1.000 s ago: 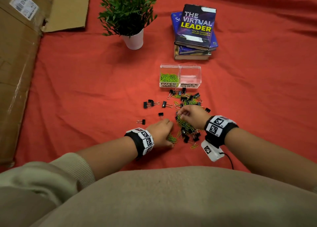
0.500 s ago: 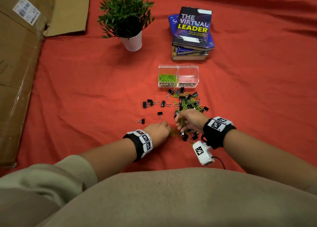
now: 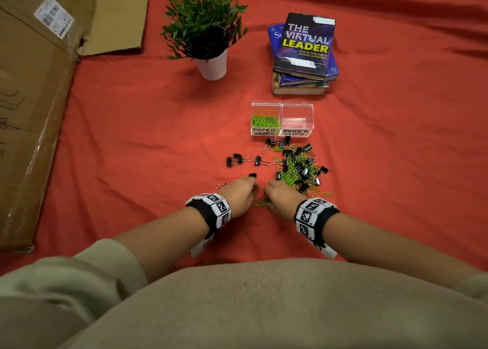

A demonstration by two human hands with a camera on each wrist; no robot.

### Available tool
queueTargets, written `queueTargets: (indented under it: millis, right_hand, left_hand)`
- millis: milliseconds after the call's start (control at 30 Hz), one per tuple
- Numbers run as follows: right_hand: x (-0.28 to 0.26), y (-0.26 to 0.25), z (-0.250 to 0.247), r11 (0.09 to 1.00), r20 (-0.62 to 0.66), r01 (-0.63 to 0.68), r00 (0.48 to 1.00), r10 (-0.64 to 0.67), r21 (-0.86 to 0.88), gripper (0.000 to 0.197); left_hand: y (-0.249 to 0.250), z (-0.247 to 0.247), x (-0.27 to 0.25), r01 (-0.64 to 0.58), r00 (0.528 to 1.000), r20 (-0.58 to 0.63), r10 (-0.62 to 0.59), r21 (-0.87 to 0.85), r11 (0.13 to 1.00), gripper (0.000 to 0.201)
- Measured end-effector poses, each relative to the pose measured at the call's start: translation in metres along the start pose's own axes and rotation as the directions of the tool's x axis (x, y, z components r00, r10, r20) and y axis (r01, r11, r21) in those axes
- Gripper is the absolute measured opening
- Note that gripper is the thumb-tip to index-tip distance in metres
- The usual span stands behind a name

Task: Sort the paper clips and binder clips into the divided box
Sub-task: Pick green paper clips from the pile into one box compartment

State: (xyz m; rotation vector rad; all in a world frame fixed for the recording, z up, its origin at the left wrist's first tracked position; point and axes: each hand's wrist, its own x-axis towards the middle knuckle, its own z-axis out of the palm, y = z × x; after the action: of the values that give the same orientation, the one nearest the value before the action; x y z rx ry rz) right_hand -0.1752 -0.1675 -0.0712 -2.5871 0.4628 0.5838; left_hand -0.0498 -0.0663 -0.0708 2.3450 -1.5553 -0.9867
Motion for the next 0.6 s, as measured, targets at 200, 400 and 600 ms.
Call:
queueTargets:
  millis: [200,400,600]
  right_hand:
    - [0.001,-0.001,0.003,0.999,0.016,-0.016,1.0,0.016,0.039,0.025]
    - [0.001,0.01,-0.012,0.918,-0.041,-0.143,0.985,0.17,0.369,0.025]
    - [-0.002,0.027,-0.043,0.523,0.1,-0.252,0.948,0.301,0.814,0.016]
  left_hand:
    - [-0.003,-0.015,0.01,0.121,0.992,-0.001,-0.129,-0.339,0.933,0.022]
    - [0.006,-0.016,0.018,0.263,0.957,0.062,-0.282,-0.593,0.761,0.028]
    - [0.008,-0.012,0.019,0.198,0.979,0.078,-0.186,-0.214,0.957,0.019]
